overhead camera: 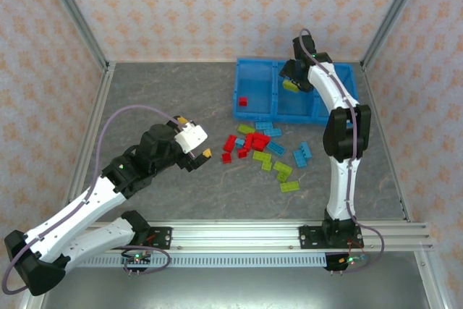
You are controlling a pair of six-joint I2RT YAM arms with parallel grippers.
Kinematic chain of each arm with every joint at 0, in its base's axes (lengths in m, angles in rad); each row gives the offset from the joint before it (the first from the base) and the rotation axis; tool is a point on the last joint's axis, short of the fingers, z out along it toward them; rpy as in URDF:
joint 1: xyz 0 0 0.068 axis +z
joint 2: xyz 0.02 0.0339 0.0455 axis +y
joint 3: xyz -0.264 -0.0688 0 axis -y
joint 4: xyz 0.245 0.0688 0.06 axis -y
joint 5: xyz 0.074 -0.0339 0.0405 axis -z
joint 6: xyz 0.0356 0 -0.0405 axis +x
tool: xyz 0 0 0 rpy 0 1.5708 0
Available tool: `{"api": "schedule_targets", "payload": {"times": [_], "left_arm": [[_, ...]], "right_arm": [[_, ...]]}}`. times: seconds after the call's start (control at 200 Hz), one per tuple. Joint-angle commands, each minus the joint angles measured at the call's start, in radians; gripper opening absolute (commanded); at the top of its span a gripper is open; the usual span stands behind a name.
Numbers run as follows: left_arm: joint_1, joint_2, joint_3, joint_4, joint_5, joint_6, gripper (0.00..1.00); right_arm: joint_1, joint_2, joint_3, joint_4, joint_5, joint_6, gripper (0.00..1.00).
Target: Sort the legos into containers by color
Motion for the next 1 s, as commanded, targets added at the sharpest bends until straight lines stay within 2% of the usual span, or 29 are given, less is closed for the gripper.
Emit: {"api": "schedule_targets", "payload": {"times": [0.0,0.175,0.375,0.525,0.621,0.711,0.996], "left_arm": [[0.011,-0.01,-0.008,0.015,0.017,0.01,1.0],[0.013,-0.01,0.005,-0.003,0.044,0.011,1.0],[0.017,-0.008,0.013,-0.01,0.108,0.01,1.0],[0.023,0.011,0.023,-0.012,0.134,0.002,1.0],[0.025,0.027,0.029,-0.011,0.154,-0.006,1.0],[0.025,0.038,0.034,-0.017,0.164,-0.012,1.0],[0.025,0.035,0.028,-0.022,0.144,-0.012,1.0]], "right_arm": [[0.003,-0.116,-0.006,-0.074,0.015,-0.008,0.82],[0.003,-0.402,-0.291,-0.04,0.039,-0.039,0.84],[0.002,-0.867,-0.849,0.02,0.121,-0.006,0.87],[0.002,-1.075,-1.179,0.042,0.099,0.011,0.88],[0.002,-1.079,-1.266,0.079,-0.026,-0.012,0.88],[0.002,-1.017,-1.295,0.136,-0.122,-0.026,0.89],[0.002,-0.77,-1.201,0.247,-0.054,-0.107,0.91]]}}
